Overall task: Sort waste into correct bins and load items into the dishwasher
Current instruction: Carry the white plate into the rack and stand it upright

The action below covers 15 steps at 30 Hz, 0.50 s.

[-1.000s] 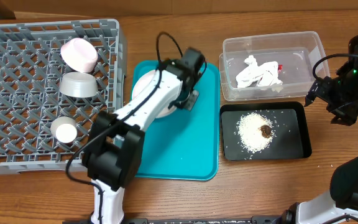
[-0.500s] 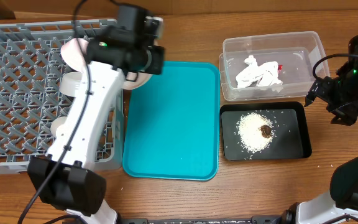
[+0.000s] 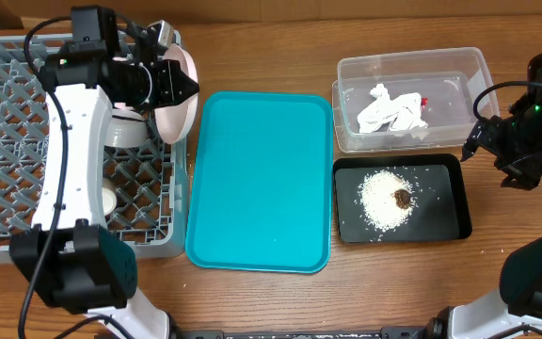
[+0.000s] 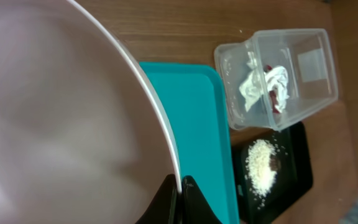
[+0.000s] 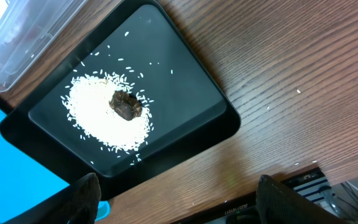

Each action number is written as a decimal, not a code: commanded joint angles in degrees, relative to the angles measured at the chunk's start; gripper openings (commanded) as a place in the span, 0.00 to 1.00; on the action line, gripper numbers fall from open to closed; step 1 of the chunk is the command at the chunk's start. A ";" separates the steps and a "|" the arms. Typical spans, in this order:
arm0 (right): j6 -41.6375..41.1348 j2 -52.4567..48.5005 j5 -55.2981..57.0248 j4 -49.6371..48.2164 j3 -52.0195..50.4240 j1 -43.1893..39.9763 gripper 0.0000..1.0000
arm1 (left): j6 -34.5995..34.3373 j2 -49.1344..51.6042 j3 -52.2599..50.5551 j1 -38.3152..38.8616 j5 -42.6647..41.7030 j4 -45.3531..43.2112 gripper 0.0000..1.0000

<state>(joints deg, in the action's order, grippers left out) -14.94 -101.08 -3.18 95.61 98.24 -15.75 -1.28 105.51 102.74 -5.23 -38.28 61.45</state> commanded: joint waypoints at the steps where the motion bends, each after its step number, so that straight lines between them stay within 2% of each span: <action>1: -0.04 2.08 -0.09 -0.11 0.24 -0.02 0.82 | 2.05 3.15 0.50 -1.01 -5.29 1.16 0.04; 5: -0.04 2.05 -0.09 -0.13 0.24 -0.02 0.82 | 2.40 5.03 0.50 -2.03 -4.81 2.25 0.04; 6: -0.04 2.05 -0.09 -0.15 0.24 -0.02 0.82 | 2.38 5.40 0.50 -2.32 -3.87 2.45 0.07; 7: -0.04 2.05 -0.09 -0.22 0.24 -0.02 0.82 | 2.38 5.53 0.50 -2.60 -2.80 2.82 0.16; 8: -0.04 2.05 -0.09 -0.35 0.24 -0.02 0.82 | 2.36 5.62 0.50 -2.82 -1.57 3.17 0.33; 9: -0.02 2.05 -0.09 -0.52 0.24 -0.02 0.82 | 2.36 5.62 0.50 -3.06 -0.83 3.61 0.45; 13: -0.04 2.08 -0.11 -2.16 0.24 0.00 0.82 | 2.12 5.49 0.50 -3.76 0.02 4.87 0.64; 15: -0.02 2.05 -0.63 -3.08 0.24 0.04 0.83 | 1.95 5.35 0.50 -3.87 0.44 5.01 0.67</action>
<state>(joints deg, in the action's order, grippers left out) -14.96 -101.08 -3.20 93.43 98.24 -15.75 0.21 110.28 102.74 -8.51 -39.27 66.26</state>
